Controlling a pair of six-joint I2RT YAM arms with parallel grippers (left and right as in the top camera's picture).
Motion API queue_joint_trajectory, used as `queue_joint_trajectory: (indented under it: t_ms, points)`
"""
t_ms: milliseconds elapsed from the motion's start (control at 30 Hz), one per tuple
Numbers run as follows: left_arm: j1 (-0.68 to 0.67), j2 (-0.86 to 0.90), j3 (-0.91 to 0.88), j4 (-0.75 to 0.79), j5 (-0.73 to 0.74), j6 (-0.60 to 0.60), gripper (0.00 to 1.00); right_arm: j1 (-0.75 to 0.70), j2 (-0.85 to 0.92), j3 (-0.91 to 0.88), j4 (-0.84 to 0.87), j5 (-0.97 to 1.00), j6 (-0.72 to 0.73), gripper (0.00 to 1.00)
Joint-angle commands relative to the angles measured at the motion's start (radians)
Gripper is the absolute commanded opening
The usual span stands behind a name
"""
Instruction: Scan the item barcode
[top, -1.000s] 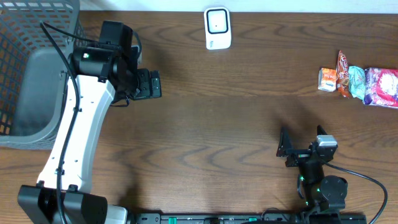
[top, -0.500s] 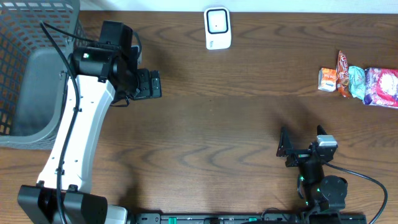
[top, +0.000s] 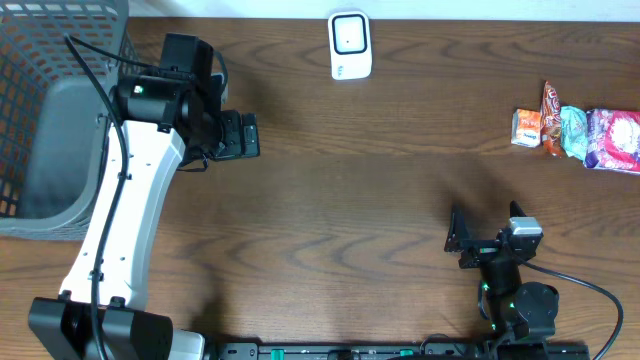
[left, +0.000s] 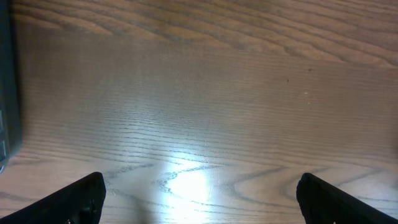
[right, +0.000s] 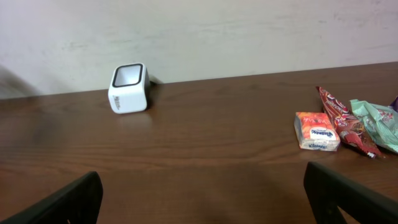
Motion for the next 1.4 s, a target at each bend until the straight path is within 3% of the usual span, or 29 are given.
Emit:
queue_joint_trajectory:
  t_ms: [0,600,1000,1367]
  points:
    - [0.0,0.002,-0.003,-0.003,-0.002,-0.005,0.98,0.007,-0.006,-0.001,-0.009,0.019,0.008,0.99]
    - [0.0,0.002,-0.003,-0.003,-0.002,-0.005,0.98,0.007,-0.006,-0.001,-0.009,0.023,0.006,0.99]
    - [0.0,0.002,-0.003,-0.003,-0.002,-0.005,0.98,0.01,-0.006,-0.001,-0.01,0.015,-0.121,0.99]
    - [0.0,0.002,-0.003,-0.003,-0.002,-0.005,0.98,0.01,-0.006,-0.001,-0.01,0.011,-0.13,0.99]
